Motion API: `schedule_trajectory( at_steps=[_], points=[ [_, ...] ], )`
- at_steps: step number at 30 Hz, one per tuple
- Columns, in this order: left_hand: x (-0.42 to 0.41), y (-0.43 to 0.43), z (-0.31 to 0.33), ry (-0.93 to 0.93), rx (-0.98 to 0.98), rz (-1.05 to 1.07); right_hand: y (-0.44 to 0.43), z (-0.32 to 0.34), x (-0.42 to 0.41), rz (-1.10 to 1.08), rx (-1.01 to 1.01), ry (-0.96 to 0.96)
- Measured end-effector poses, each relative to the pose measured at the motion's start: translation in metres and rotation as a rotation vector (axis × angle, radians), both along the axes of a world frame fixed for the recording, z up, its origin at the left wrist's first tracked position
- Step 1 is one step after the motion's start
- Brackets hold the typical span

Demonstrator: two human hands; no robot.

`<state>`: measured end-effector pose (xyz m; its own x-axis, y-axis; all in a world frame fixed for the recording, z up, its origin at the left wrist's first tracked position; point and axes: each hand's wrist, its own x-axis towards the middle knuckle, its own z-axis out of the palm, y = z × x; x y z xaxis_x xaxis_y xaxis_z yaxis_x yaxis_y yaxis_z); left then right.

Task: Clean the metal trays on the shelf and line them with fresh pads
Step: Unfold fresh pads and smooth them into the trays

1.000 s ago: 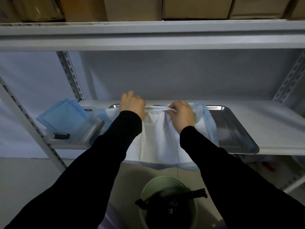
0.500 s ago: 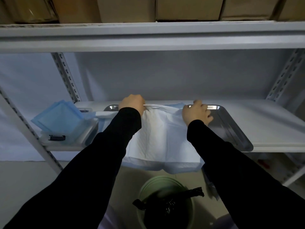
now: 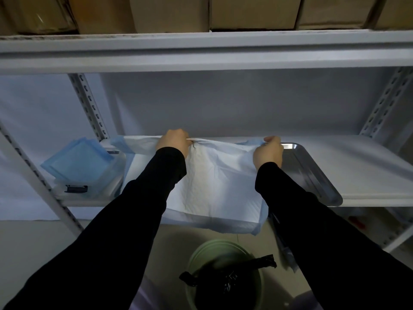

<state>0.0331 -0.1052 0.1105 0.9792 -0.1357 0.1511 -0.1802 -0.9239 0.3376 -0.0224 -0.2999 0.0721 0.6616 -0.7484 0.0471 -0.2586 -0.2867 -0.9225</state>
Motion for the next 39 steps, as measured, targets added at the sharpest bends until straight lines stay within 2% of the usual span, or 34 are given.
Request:
schedule_trajectory(
  at_steps=[10,12,15,17,20,26,30,32,35,39],
  points=[
    [0.006,-0.001,0.001,0.003,0.041,0.098,-0.006,0.003,0.001,-0.057,0.042,-0.227],
    [0.006,-0.001,0.001,0.002,0.056,0.1,-0.002,0.002,0.0,-0.034,-0.165,-0.186],
    [0.007,-0.004,0.001,0.0,0.08,0.099,0.007,0.0,0.001,0.171,-0.705,0.019],
    [0.006,-0.006,0.001,-0.002,0.093,0.083,0.015,0.002,0.002,0.337,-0.887,0.074],
    [0.005,-0.009,0.001,-0.019,0.108,0.031,0.025,0.005,0.004,0.392,-1.045,0.137],
    [0.003,0.004,0.002,-0.053,0.117,-0.002,0.019,0.01,0.007,0.189,-1.042,0.17],
    [0.002,0.011,0.004,-0.071,0.12,0.021,0.025,0.016,0.003,0.386,-1.006,0.114],
    [0.0,0.009,0.008,-0.071,0.145,0.007,0.026,0.018,0.005,0.46,-0.997,0.218],
    [0.001,0.007,0.017,-0.039,0.179,-0.013,0.025,0.022,0.009,0.401,-1.015,0.339],
    [0.01,0.002,0.03,-0.021,0.153,-0.041,0.026,0.032,0.016,0.299,-1.033,0.293]
  ],
)
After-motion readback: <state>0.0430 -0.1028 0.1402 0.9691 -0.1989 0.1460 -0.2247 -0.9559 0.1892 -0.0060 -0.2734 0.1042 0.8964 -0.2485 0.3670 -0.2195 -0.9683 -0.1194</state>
